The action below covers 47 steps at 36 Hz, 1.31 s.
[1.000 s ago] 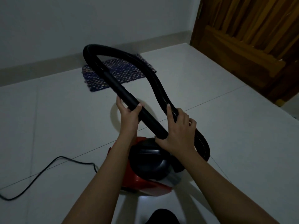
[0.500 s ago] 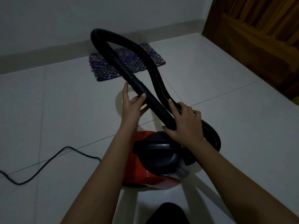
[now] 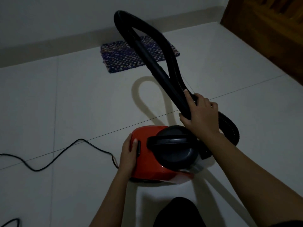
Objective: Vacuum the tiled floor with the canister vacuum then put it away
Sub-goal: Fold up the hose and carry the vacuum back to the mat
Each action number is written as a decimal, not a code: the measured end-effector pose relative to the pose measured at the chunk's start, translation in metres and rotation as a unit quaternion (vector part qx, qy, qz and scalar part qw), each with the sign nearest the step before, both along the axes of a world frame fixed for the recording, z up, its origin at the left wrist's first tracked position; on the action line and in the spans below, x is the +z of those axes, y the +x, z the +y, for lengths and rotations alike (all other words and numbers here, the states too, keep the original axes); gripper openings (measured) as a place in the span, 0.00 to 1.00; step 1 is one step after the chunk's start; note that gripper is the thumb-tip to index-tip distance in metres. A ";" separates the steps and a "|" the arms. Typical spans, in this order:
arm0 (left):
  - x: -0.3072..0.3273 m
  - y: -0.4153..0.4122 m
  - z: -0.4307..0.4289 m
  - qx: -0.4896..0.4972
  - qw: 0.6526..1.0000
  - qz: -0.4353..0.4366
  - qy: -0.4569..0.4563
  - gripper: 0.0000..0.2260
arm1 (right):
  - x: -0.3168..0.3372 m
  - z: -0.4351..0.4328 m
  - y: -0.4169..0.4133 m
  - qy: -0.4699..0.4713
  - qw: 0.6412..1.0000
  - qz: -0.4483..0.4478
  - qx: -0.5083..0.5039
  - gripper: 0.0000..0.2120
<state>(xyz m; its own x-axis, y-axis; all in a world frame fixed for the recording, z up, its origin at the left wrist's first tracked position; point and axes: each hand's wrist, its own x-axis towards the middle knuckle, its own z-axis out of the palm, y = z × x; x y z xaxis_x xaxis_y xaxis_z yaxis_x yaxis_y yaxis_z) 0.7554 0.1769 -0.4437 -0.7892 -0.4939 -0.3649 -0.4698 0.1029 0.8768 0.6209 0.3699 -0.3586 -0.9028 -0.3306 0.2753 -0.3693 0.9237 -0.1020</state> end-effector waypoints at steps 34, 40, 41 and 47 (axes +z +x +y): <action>-0.014 0.005 0.006 0.037 0.998 0.040 0.023 0.22 | -0.002 -0.001 -0.004 -0.015 1.000 -0.011 0.013 0.36; -0.014 0.005 0.008 0.050 0.998 0.041 0.021 0.22 | -0.001 -0.002 -0.008 -0.025 1.000 -0.008 0.012 0.36; -0.015 0.006 0.009 0.054 0.997 0.042 0.022 0.22 | -0.002 -0.002 -0.008 -0.024 1.000 -0.008 0.014 0.36; -0.015 0.005 0.010 0.066 0.996 0.043 0.032 0.22 | -0.003 0.001 -0.008 -0.028 0.999 -0.007 0.015 0.35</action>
